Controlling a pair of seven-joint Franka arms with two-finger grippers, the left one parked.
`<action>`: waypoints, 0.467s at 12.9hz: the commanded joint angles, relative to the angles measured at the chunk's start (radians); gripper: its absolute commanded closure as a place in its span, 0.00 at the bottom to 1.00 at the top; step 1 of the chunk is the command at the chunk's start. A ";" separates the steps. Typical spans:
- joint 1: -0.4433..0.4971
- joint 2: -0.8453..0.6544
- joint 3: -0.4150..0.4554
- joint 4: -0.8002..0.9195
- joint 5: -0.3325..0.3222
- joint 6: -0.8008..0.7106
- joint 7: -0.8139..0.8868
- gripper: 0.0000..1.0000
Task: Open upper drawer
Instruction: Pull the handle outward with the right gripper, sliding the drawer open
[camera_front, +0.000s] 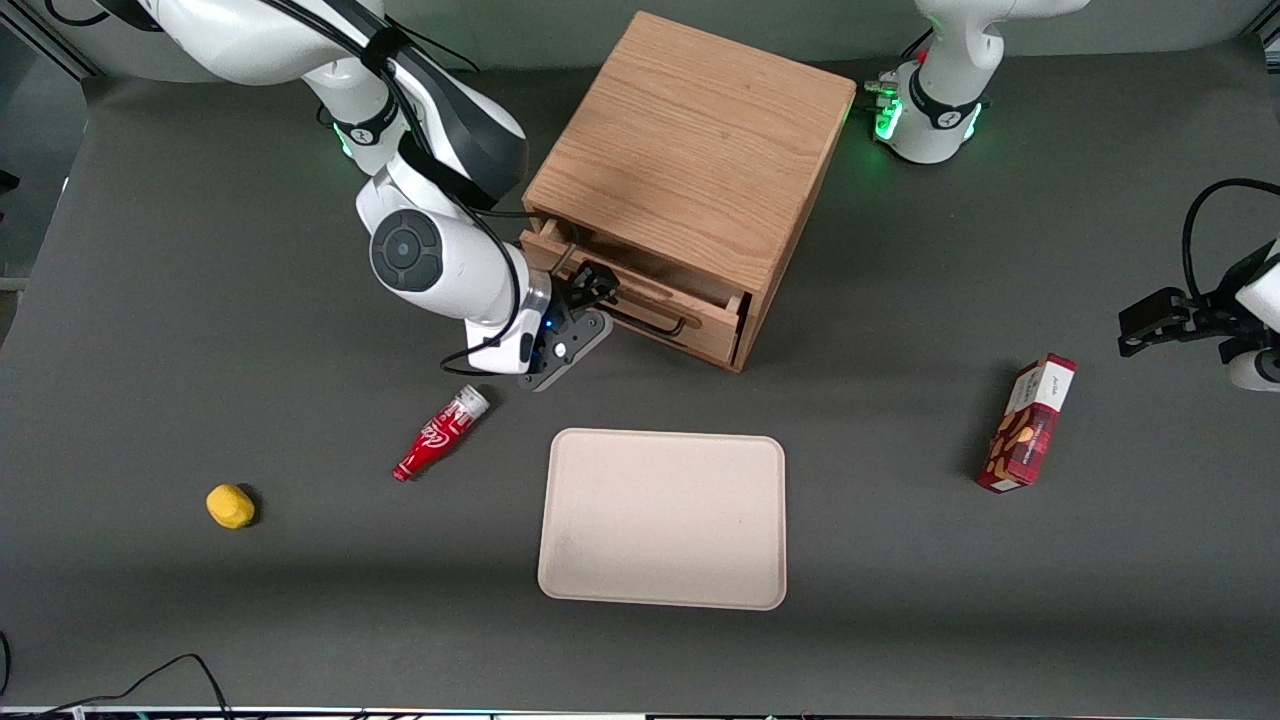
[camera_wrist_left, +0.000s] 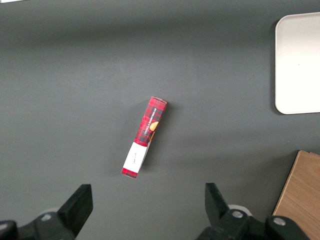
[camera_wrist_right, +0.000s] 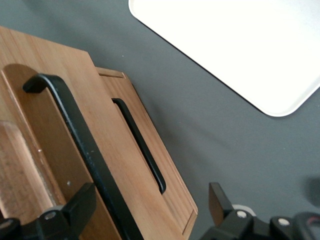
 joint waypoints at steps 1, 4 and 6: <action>-0.011 -0.003 -0.005 0.004 -0.012 -0.004 -0.050 0.00; -0.019 -0.009 -0.022 0.014 -0.022 -0.006 -0.066 0.00; -0.020 -0.011 -0.038 0.027 -0.038 -0.006 -0.070 0.00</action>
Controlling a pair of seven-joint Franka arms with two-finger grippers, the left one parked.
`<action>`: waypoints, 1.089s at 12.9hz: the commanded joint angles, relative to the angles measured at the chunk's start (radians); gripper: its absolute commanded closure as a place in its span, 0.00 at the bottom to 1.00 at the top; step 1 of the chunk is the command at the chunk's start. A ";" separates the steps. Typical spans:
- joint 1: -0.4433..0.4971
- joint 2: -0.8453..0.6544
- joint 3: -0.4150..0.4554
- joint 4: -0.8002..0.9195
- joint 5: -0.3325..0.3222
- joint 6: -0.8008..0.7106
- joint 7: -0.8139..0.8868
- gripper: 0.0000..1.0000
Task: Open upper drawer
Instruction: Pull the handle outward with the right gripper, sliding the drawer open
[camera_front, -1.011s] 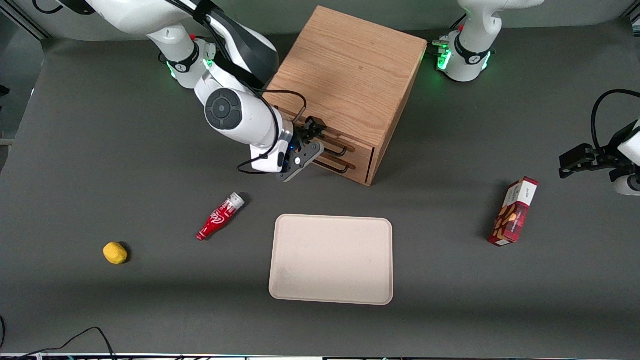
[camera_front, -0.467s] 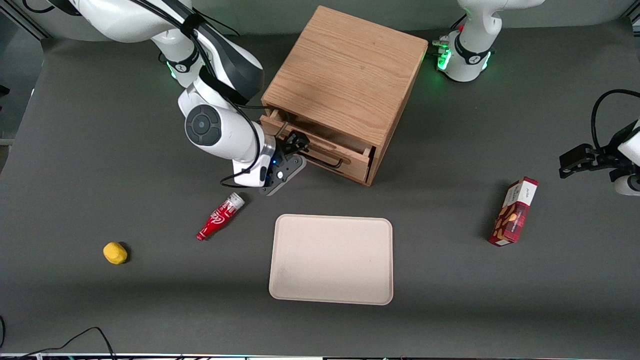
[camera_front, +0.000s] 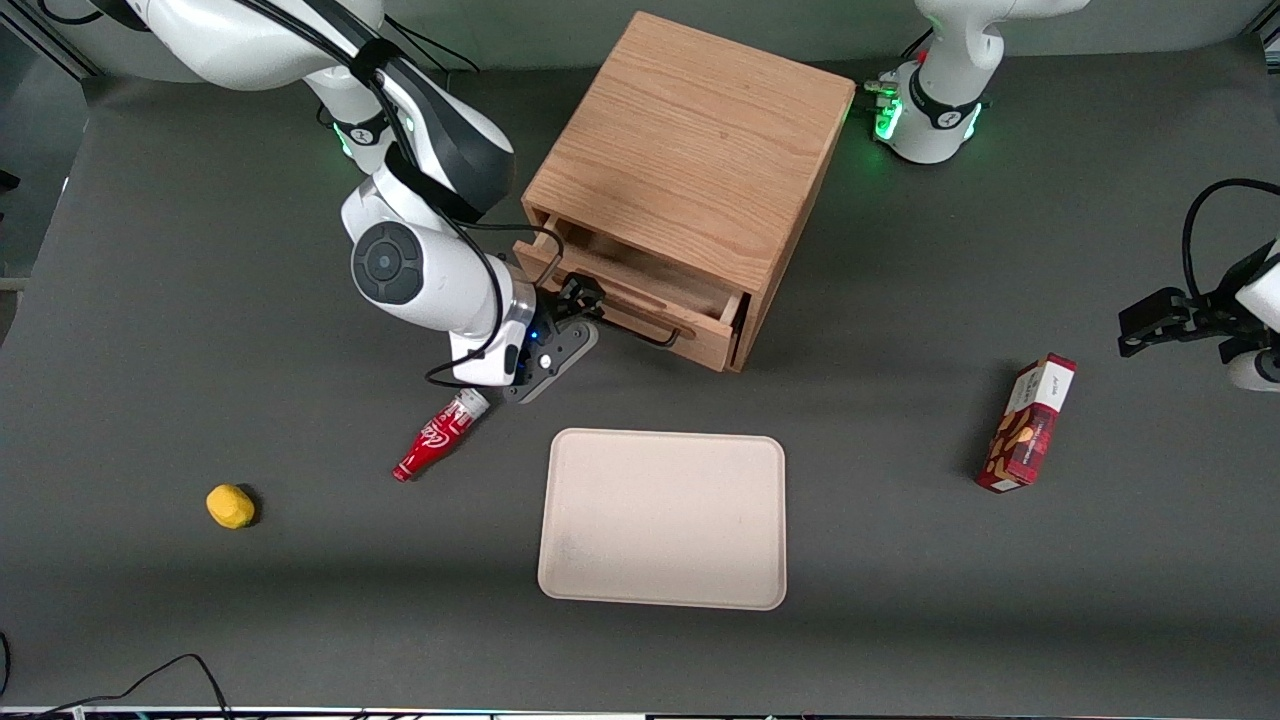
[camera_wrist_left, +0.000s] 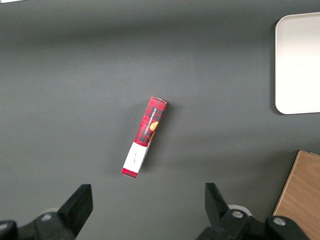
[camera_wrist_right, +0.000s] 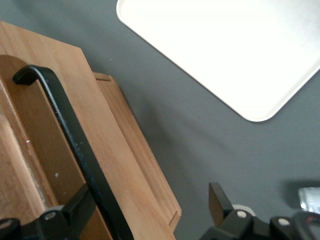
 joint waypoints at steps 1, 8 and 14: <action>-0.004 -0.010 -0.015 0.027 -0.020 -0.007 -0.026 0.00; 0.008 0.050 -0.061 0.081 -0.130 0.068 -0.029 0.00; 0.007 0.096 -0.098 0.167 -0.210 0.071 -0.087 0.00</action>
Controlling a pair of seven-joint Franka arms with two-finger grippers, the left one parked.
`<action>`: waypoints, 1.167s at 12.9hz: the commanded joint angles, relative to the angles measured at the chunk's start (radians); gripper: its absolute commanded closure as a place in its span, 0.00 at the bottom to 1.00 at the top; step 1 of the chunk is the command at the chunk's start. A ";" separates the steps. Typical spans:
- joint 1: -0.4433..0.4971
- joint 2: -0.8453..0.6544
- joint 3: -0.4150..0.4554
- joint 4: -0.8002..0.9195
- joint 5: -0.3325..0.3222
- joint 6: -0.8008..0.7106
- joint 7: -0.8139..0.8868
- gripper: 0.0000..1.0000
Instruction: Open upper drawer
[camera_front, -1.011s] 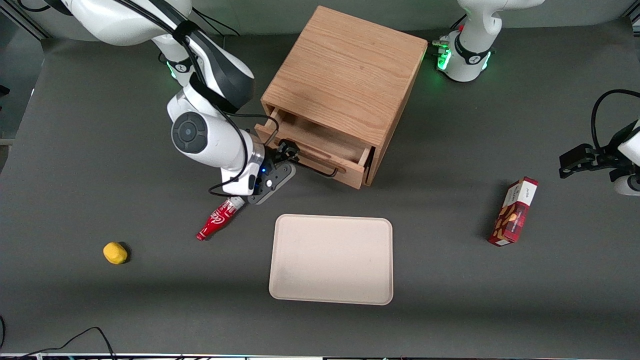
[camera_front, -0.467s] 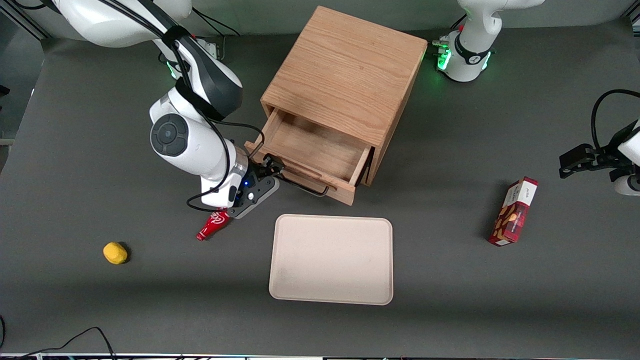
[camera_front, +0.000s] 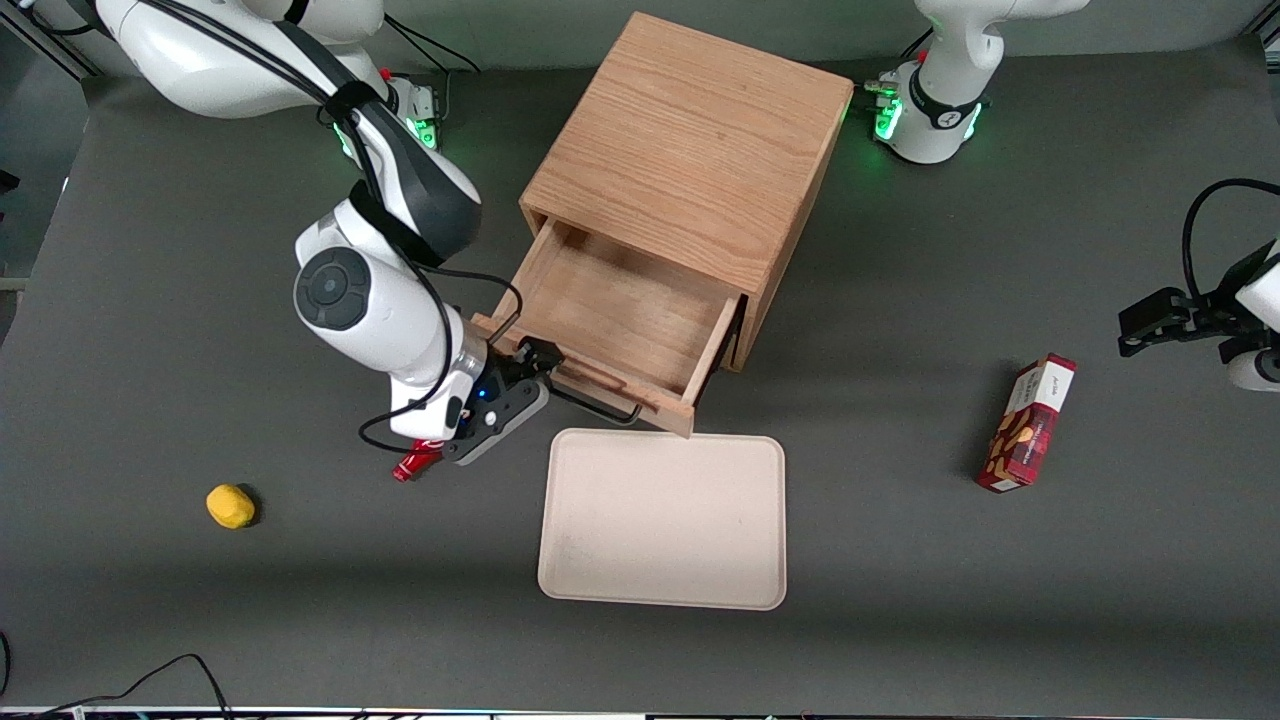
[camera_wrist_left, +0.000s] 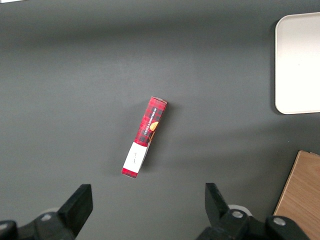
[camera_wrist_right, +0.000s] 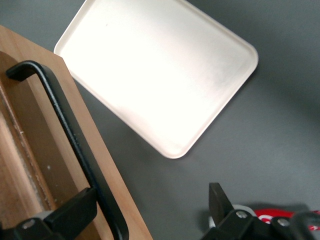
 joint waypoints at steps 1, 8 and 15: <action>0.012 0.035 -0.032 0.065 -0.032 -0.007 -0.060 0.00; 0.012 0.037 -0.086 0.097 -0.038 -0.009 -0.131 0.00; 0.015 -0.033 -0.072 0.160 0.092 -0.192 0.194 0.00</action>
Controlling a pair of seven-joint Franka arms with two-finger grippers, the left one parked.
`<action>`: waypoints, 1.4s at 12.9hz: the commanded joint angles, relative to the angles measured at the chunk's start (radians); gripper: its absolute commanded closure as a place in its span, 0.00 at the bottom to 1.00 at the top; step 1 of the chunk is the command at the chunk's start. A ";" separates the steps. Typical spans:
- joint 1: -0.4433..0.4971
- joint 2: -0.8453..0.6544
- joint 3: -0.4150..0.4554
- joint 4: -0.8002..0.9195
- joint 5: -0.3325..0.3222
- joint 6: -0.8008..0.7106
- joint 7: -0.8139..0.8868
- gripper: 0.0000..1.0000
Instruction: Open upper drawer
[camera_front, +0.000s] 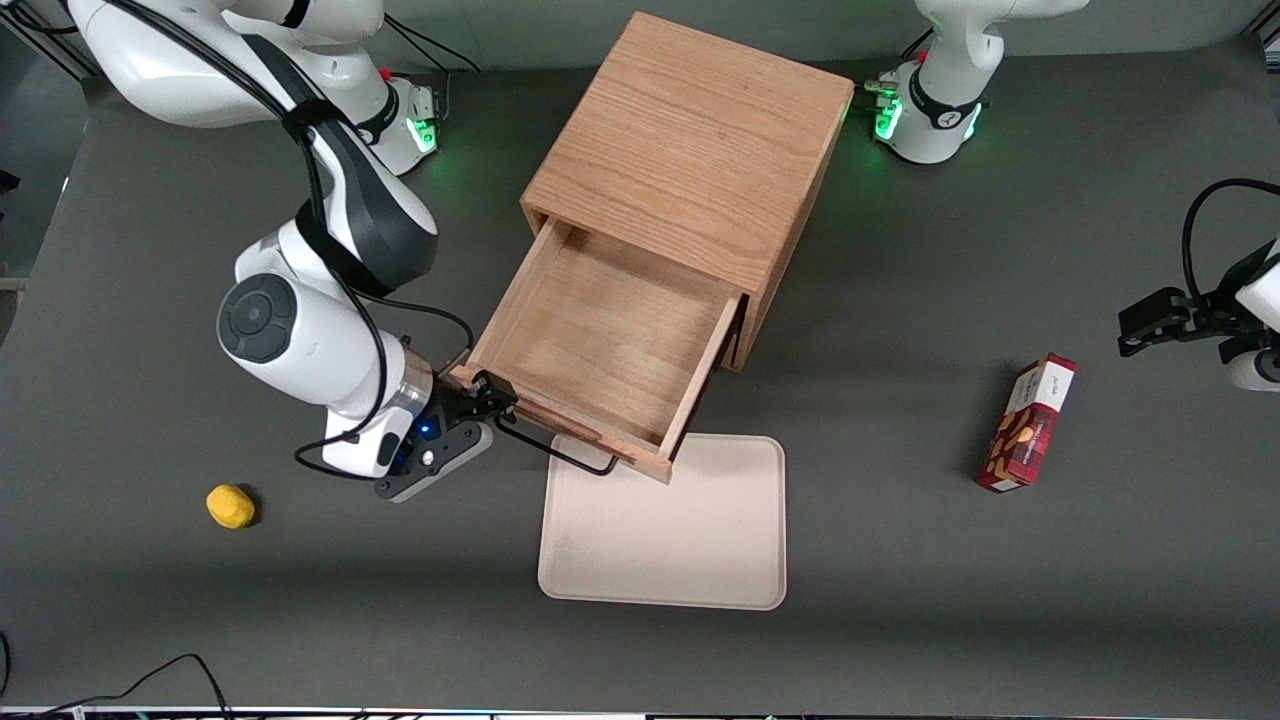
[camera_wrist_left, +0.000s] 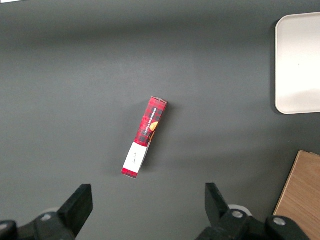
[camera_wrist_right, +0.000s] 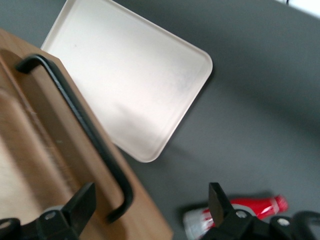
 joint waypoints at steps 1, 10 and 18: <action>0.007 -0.061 -0.013 0.058 0.077 -0.119 0.133 0.00; -0.003 -0.579 -0.436 -0.247 0.105 -0.284 0.140 0.00; -0.019 -0.668 -0.586 -0.275 0.102 -0.238 -0.035 0.00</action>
